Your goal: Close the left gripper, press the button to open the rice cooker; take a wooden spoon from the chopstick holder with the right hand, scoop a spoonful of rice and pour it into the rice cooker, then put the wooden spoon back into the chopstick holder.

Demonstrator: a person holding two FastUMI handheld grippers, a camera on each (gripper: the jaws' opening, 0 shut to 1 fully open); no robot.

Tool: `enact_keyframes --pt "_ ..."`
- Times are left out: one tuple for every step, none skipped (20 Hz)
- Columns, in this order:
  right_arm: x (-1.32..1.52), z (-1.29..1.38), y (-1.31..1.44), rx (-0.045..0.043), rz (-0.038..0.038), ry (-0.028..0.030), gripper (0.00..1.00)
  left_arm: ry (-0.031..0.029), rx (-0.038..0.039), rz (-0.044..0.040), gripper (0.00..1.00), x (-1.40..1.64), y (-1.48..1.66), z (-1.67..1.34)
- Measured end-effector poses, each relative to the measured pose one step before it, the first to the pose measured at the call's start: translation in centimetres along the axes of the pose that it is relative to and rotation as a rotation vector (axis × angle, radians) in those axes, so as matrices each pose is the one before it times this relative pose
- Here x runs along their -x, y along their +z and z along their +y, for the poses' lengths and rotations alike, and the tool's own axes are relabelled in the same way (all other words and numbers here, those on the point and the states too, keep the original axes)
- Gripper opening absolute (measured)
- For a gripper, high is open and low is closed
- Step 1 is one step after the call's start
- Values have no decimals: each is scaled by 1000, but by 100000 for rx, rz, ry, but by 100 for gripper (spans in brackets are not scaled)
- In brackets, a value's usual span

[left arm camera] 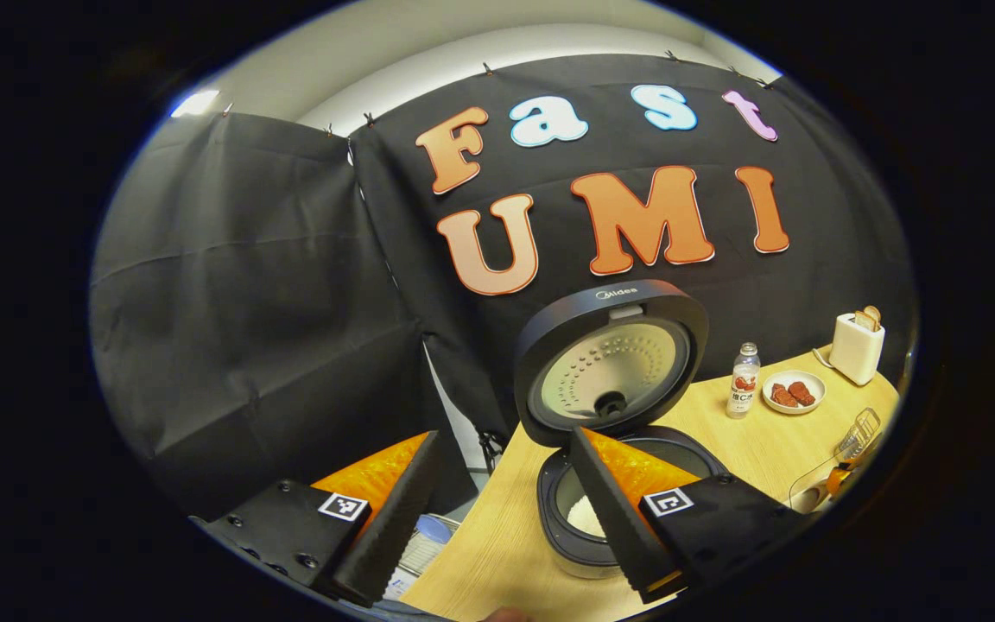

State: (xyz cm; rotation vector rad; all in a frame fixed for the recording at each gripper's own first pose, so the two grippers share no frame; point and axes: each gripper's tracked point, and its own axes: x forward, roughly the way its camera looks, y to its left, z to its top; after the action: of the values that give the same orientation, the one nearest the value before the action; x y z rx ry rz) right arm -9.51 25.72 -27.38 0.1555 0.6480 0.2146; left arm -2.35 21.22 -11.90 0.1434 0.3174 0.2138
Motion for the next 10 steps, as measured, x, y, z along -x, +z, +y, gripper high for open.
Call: enact_keyframes --pt "32 184 -91 -1998 616 764 11 319 -415 -8 100 -115 -48 172" --pt "-68 -10 -121 -3018 1100 480 11 199 -320 -102 100 -78 86 236" --pt "-71 -21 63 -4237 687 917 11 63 -127 -137 100 -53 96 52" --pt "-69 1 -72 -4976 1568 1340 11 -104 -112 212 100 4 -7 -73" --pt "-42 109 -61 -5861 1142 1427 11 -259 -16 18 100 -115 87 -61" --pt "-134 13 7 -5576 829 1364 11 -170 -51 -17 100 -10 -6 42" --pt "121 148 -265 -5506 981 1404 11 -254 -148 -95 100 -59 27 -77" --pt "-51 197 -61 -4422 876 1603 11 -248 -273 -106 100 -99 96 -180" --pt "39 207 -259 -4022 1348 1798 11 -286 -344 -130 100 -41 144 -160" --pt "-126 109 -23 -2895 1047 1100 11 -298 -431 -123 100 -67 15 -44"
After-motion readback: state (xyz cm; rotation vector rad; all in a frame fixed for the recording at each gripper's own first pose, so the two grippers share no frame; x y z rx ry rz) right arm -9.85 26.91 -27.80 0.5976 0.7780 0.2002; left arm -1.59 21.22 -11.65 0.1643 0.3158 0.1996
